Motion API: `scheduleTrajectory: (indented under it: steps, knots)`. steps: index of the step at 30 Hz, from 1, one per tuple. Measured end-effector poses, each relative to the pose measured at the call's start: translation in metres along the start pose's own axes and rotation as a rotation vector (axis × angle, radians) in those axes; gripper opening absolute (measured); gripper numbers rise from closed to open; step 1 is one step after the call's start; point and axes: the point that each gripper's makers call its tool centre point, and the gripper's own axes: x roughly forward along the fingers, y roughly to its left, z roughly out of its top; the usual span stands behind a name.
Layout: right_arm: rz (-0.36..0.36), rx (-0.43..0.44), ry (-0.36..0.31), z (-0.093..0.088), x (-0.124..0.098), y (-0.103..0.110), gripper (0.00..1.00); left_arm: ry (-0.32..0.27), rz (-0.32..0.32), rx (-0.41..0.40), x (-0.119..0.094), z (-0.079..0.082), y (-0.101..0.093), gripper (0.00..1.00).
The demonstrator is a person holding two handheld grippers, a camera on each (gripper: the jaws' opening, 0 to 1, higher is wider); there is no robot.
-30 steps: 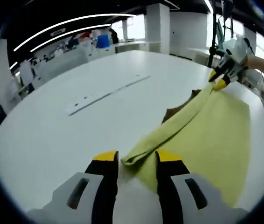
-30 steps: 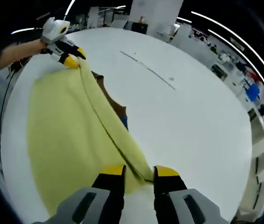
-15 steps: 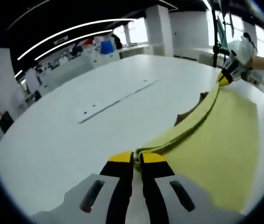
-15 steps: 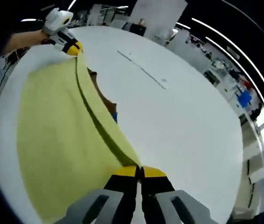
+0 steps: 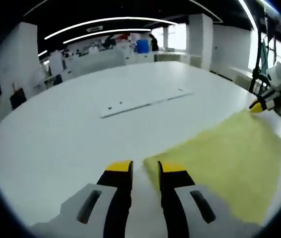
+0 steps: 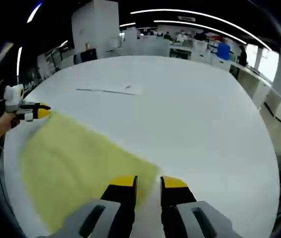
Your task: Fold the garment on the visible template until the final outline fits inside the template.
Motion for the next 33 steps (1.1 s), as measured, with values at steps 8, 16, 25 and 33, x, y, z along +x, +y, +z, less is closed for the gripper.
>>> scheduleTrajectory:
  steps: [8, 16, 25, 33]
  knots:
    - [0.09, 0.084, -0.018, 0.004, -0.015, 0.019, 0.42, -0.066, -0.073, -0.062, -0.02, 0.008, -0.011, 0.41]
    - [0.149, 0.06, 0.012, -0.007, -0.037, 0.04, 0.55, -0.086, -0.153, -0.038, -0.047, 0.006, -0.027, 0.61]
    - [0.204, 0.023, 0.038, -0.031, -0.066, 0.06, 0.58, -0.087, -0.227, 0.015, -0.08, -0.005, -0.045, 0.71]
    - [0.26, -0.036, 0.095, -0.065, -0.09, 0.08, 0.58, -0.088, -0.285, 0.04, -0.103, -0.024, -0.062, 0.75]
